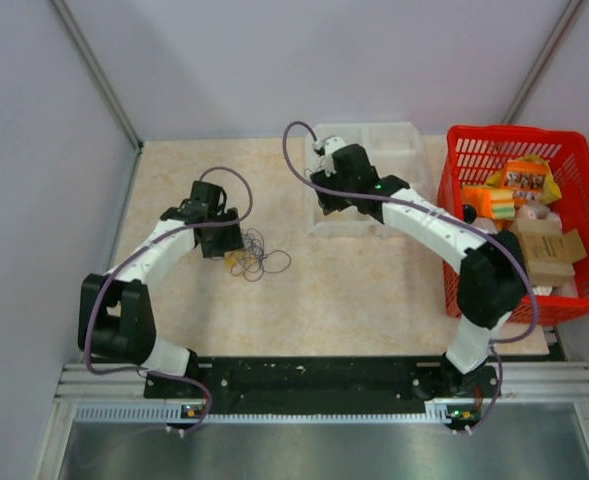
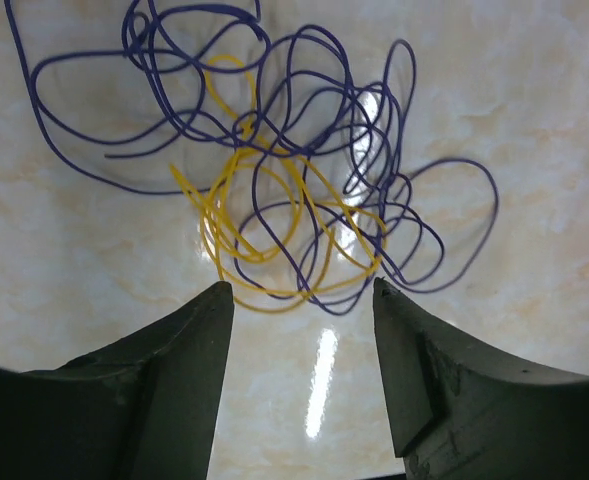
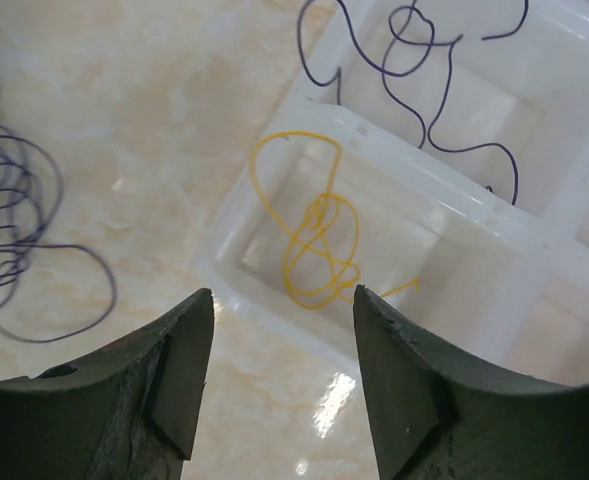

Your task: Untangle the cables

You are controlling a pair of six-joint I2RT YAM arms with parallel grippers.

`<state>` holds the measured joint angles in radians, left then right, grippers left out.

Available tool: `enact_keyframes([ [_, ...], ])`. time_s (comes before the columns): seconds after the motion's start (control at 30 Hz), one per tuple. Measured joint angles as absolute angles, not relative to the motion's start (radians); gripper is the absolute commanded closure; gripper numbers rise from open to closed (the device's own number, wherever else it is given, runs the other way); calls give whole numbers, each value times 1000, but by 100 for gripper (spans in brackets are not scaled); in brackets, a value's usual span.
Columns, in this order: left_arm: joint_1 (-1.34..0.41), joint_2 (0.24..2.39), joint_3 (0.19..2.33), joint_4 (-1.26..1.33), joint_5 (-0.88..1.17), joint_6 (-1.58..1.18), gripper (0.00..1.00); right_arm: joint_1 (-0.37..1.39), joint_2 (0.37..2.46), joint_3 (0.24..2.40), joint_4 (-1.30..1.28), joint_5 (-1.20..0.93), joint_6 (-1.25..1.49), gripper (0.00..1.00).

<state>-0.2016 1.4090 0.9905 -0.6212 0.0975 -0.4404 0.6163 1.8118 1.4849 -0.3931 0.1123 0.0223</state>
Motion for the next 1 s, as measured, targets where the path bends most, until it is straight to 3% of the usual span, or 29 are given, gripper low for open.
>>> enact_keyframes([
  [0.17, -246, 1537, 1033, -622, -6, -399, 44, 648, 1650, 1423, -371, 52, 72, 43],
  [0.43, -308, 1601, 1077, -645, -112, -394, 86, 673, 1596, 1294, -345, -1, 121, 43],
  [0.47, -317, 1592, 1077, -651, -128, -395, 98, 673, 1596, 1282, -344, -10, 129, 43],
  [0.5, -324, 1575, 1077, -659, -142, -397, 100, 674, 1596, 1273, -343, -23, 138, 43],
  [0.63, -337, 1440, 1080, -699, -196, -398, 100, 686, 1598, 1261, -306, -94, 187, 36],
  [0.77, -335, 1287, 1197, -823, -234, -397, 100, 694, 1598, 1243, -237, -192, 258, 21],
  [1.0, -335, 1073, 1772, -918, -233, -387, 100, 694, 1597, 1240, -158, -316, 319, 13],
])
